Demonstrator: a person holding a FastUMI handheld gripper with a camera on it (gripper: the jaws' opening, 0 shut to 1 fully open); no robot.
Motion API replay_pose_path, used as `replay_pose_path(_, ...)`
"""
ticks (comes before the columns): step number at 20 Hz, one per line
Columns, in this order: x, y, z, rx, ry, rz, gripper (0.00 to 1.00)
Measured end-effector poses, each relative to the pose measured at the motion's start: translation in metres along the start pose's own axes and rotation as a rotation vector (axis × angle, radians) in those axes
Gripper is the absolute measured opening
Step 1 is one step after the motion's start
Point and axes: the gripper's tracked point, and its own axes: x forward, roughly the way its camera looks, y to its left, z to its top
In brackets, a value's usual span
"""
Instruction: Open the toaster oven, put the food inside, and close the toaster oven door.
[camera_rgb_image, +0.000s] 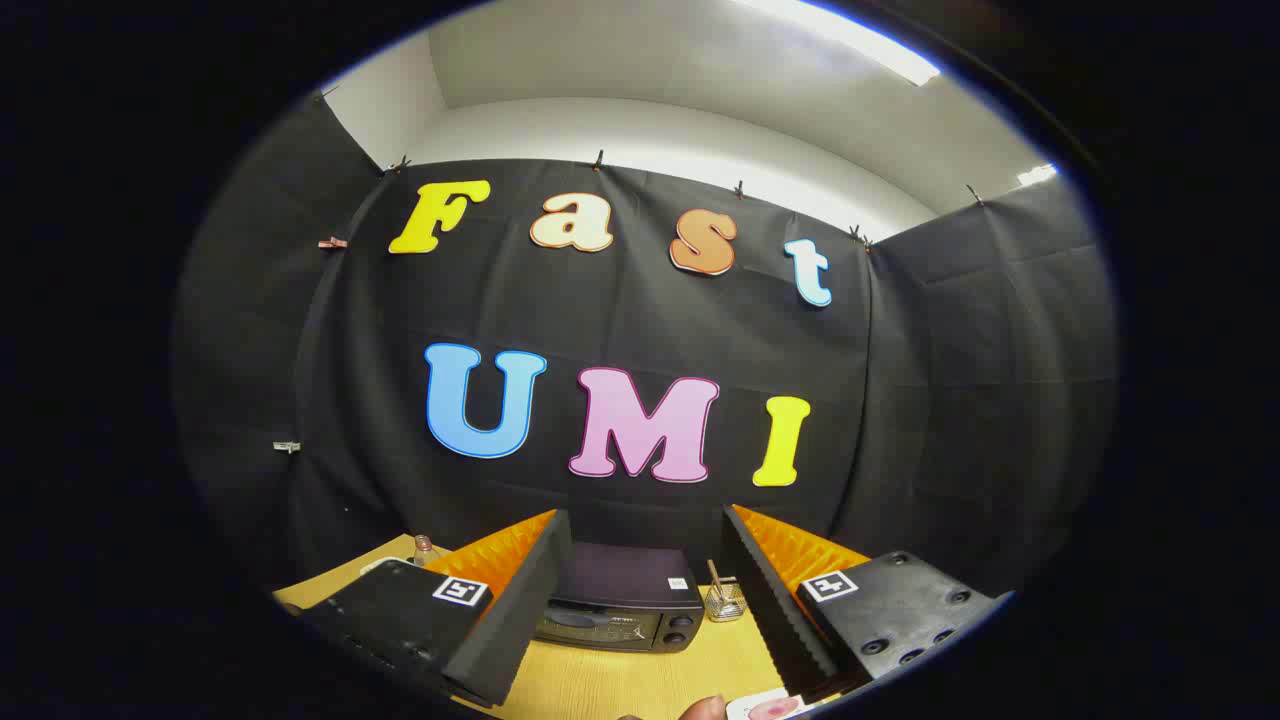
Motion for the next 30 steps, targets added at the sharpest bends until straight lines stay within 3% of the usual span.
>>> replay_pose_path(23,0.032,0.023,-0.026,0.085,0.036,0.007,0.97)
replay_pose_path(30,0.097,0.054,-0.112,0.146,0.174,0.012,0.97)
